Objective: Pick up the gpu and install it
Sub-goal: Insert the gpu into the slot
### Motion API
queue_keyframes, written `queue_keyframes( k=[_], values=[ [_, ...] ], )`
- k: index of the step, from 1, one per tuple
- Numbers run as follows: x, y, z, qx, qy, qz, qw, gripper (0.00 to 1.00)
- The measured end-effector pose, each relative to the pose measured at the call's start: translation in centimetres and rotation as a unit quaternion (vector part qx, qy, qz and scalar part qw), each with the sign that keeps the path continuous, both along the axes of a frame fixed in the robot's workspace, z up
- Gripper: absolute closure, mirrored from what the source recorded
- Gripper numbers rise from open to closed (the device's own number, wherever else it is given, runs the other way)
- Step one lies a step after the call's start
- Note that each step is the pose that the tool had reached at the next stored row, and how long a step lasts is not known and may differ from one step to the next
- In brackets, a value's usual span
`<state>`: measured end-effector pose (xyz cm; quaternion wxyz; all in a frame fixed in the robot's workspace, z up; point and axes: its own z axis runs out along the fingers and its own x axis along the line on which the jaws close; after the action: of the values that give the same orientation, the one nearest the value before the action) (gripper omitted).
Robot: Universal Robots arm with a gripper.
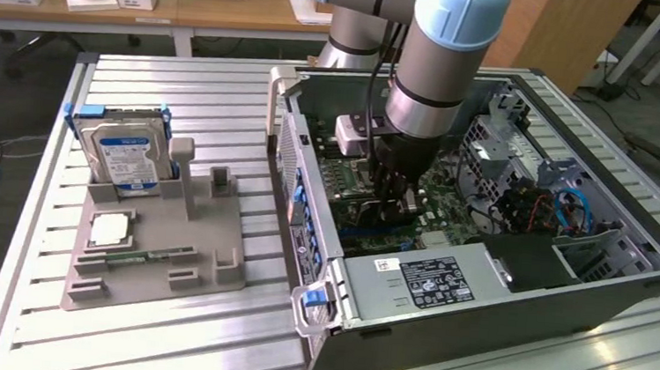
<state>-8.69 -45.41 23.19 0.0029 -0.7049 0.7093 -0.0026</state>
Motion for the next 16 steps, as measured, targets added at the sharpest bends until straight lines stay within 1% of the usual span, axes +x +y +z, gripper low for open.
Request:
queue_keyframes(
  k=[16],
  values=[
    [0.0,-0.01,0.19,-0.0004,0.0002,0.0,1.0,0.73]
  ],
)
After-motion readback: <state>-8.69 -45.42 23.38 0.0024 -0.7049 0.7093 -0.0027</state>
